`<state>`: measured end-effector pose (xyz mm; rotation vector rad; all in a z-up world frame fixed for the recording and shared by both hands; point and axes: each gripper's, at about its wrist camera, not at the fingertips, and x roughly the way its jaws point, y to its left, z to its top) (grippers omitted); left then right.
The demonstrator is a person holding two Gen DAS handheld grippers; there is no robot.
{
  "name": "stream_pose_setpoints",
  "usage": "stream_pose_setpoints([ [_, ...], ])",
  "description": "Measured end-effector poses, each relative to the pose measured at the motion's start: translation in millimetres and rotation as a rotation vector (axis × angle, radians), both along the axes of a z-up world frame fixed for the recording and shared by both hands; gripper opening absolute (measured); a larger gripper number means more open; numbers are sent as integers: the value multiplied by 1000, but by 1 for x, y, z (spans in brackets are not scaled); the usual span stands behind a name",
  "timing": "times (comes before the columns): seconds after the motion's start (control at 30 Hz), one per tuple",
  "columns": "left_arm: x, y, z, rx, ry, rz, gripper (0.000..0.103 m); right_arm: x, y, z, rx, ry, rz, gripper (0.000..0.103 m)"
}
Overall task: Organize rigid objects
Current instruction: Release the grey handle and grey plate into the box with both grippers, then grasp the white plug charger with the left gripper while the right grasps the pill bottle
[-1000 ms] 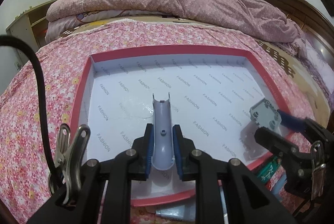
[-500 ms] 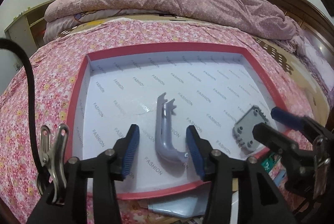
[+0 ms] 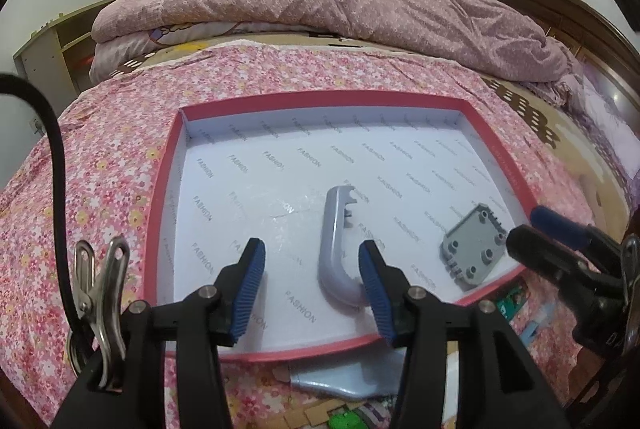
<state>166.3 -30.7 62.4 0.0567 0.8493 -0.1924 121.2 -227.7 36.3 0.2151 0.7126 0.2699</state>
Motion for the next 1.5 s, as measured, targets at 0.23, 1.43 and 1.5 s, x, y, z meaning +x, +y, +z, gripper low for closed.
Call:
stream_pose_setpoints([
  [0.23,-18,6,9,-2,-13,1,51,-13,2,10,-19,-23,13,70],
  [1.43,-125,74,5,-40,-15,84,51,-139,-9,-11,-51,106,14,70],
  [1.5,-129,77,3,-46,-15,87,51,-149,-8,-13,-53,118,21,70],
])
